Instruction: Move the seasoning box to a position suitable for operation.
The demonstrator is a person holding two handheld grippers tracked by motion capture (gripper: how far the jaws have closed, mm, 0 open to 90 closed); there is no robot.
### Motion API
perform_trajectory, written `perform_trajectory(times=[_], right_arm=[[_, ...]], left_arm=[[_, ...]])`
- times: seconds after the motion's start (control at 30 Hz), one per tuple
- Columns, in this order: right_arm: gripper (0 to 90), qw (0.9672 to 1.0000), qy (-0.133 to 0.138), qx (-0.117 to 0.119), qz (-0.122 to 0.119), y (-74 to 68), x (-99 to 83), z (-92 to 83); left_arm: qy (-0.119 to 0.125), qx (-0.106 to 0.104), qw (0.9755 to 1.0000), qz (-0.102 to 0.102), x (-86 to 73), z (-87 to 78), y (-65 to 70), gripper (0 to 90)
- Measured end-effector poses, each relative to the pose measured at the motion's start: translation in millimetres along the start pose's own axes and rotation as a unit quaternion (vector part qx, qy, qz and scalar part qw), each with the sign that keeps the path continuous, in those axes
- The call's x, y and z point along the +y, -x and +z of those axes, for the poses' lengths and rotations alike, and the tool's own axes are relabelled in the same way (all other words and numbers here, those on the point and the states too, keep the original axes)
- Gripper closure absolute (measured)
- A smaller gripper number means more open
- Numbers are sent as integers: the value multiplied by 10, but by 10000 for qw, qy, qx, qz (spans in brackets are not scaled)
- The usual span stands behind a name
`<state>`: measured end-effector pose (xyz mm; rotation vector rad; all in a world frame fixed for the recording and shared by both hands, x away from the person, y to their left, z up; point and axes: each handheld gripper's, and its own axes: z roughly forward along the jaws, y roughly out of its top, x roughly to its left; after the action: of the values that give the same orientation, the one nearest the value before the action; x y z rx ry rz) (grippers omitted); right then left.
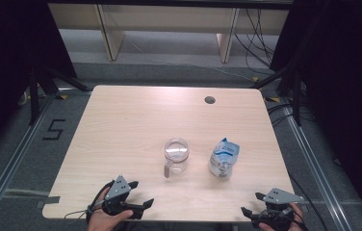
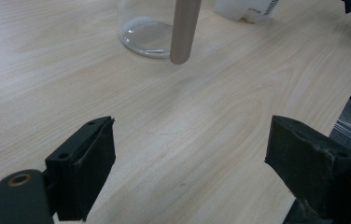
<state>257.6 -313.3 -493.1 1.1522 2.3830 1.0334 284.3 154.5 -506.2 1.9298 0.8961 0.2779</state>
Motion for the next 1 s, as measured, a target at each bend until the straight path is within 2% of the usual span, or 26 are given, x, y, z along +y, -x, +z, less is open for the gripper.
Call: perform_trajectory(times=[0.03, 0.07, 0.17, 0.23, 0.27, 0.3, 0.4, 0.47, 0.5, 0.53, 0.57, 0.6, 0.63, 0.67, 0.77, 0.83, 0.87, 0.9, 0.93, 0.97, 1.0], right_arm=[[242, 10000, -26, 66, -2, 3, 0, 6], [241, 10000, -28, -3, -34, 6, 0, 3], [242, 10000, -11, 5, -30, 5, 0, 5], [242, 9999, -86, 15, 88, -19, 2, -4], [243, 10000, -47, 13, -24, 4, 4, 2], [242, 10000, -30, -82, 14, -6, 2, -3], [252, 9999, -6, -100, -114, 7, 3, -4], [252, 9999, -35, -129, -31, 5, 2, -15], [252, 9998, 42, -165, -65, 13, 0, -13], [252, 9999, -14, -127, 103, -5, -2, -22], [251, 9999, 38, -168, -11, 14, 1, -23], [249, 9998, 64, -197, 23, 10, -1, -24], [249, 9996, 88, -236, -86, 29, 4, -31], [249, 9996, 134, -242, -10, 25, 2, -31], [246, 9997, 113, -215, 10, 37, 2, -31], [246, 10000, 49, -59, 3, 46, 6, -25], [246, 9998, 66, -181, 29, 33, 5, -34], [246, 9997, 74, -136, 188, 9, 1, -28], [247, 9997, 66, -119, 207, 7, 4, -32], [247, 9997, 66, -119, 207, 7, 4, -32], [246, 9998, 83, -154, 54, 32, 11, -40]], left_arm=[[37, 7, 10000, 25, 6, 13, -2, 150], [28, 39, 10000, 7, 10, 18, 9, 150], [12, 42, 10000, 45, 17, 43, 22, 152], [-9, 102, 9999, 30, 26, 43, 23, 155], [16, 107, 9999, 12, 31, 44, 14, 155], [23, 177, 9998, -86, 32, 43, 22, 154], [88, 304, 9994, -160, 53, 42, 7, 151], [112, 330, 9993, -148, 73, 35, -4, 155], [95, 366, 9992, -88, 87, 30, -6, 158], [147, 390, 9989, -201, 93, 46, 9, 158], [106, 361, 9992, -112, 108, 45, 2, 159], [169, 374, 9989, -211, 115, 63, 18, 166], [169, 374, 9989, -211, 115, 63, 18, 174], [188, 365, 9990, -201, 142, 86, 25, 177], [213, 438, 9987, -154, 199, 130, 40, 187], [233, 471, 9986, -95, 246, 175, 58, 202], [229, 499, 9985, -72, 265, 188, 69, 209], [237, 485, 9985, -43, 287, 211, 78, 217], [244, 555, 9982, 22, 317, 239, 96, 225], [244, 555, 9982, 22, 317, 239, 96, 226], [224, 628, 9977, 130, 357, 281, 123, 237]])
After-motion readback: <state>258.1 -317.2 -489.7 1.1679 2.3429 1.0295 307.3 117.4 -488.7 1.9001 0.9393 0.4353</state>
